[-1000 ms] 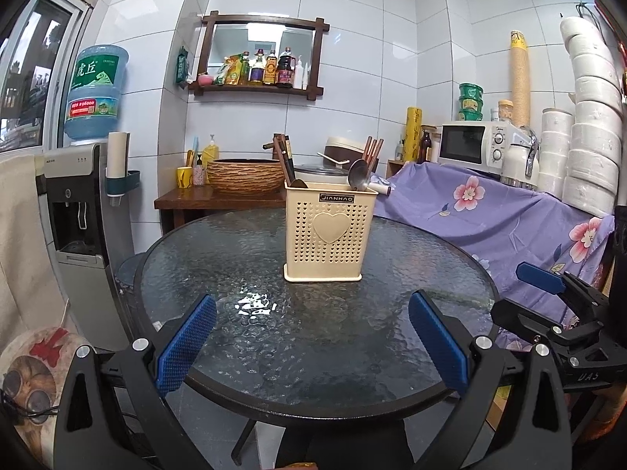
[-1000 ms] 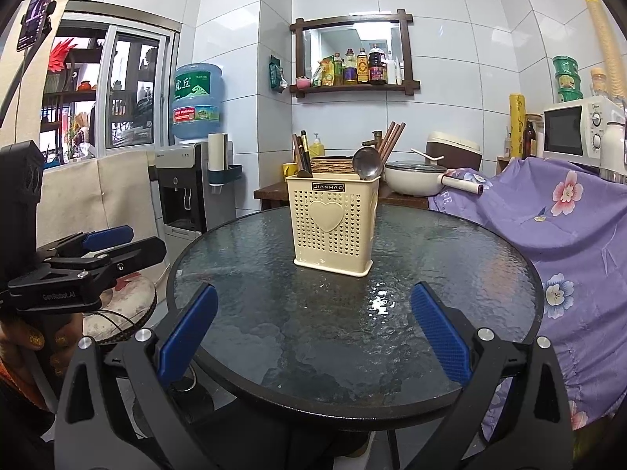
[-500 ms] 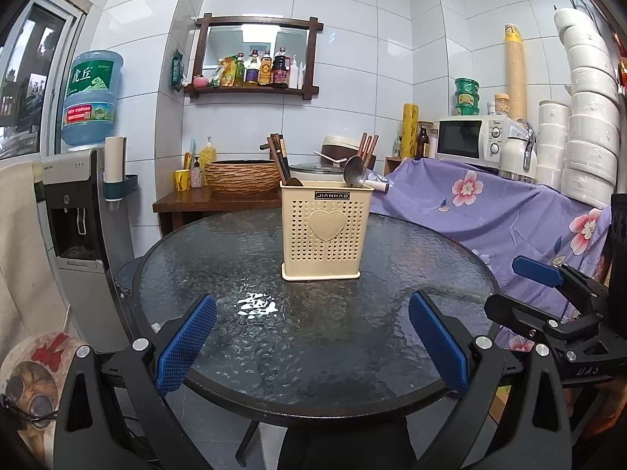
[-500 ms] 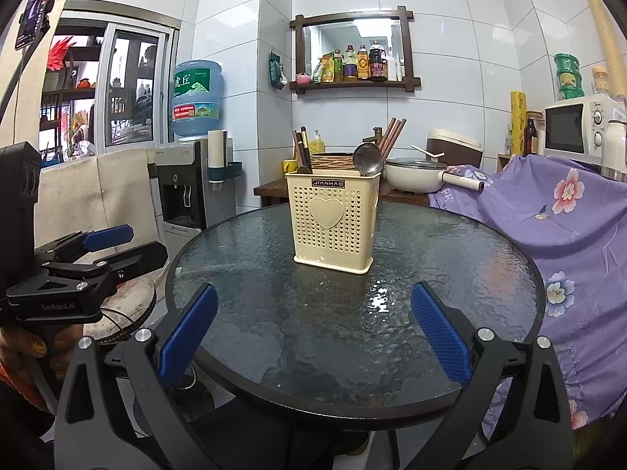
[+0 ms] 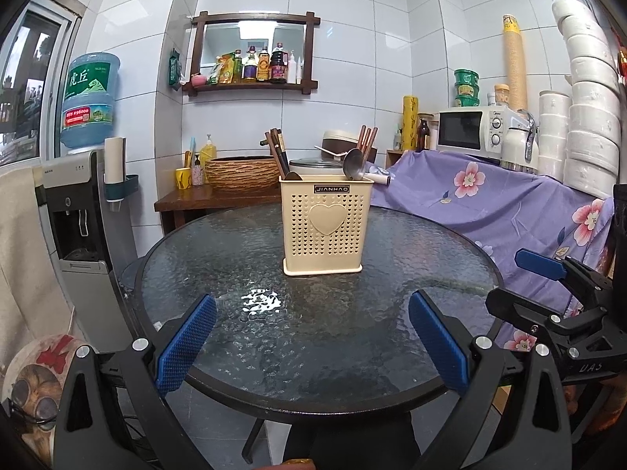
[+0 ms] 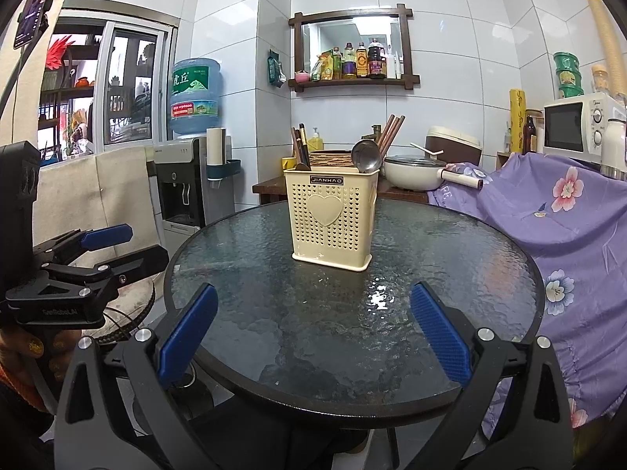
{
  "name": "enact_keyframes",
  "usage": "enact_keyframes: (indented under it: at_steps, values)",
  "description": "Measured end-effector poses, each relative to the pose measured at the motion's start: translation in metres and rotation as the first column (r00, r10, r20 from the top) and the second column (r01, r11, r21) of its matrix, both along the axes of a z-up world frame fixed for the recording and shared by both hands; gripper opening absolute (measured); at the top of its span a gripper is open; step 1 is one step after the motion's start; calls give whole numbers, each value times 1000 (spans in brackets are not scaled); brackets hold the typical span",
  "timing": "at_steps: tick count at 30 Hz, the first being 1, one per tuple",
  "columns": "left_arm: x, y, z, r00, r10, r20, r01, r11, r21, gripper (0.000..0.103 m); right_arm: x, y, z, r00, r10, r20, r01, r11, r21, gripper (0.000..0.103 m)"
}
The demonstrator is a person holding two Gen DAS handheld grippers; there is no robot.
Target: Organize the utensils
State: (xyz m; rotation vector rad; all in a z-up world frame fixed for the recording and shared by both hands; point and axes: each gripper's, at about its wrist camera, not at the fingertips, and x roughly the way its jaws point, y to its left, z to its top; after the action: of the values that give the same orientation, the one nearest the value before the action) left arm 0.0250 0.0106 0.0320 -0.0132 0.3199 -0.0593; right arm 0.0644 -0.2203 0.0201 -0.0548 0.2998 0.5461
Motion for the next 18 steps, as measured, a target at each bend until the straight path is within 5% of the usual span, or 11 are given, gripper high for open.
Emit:
enact_keyframes:
  at_steps: [18]
  values:
    - [0,0,1,1000,2,-3,-2,1000,2,97,1,0,-1,1000,0,-5,0,1000,-4,97]
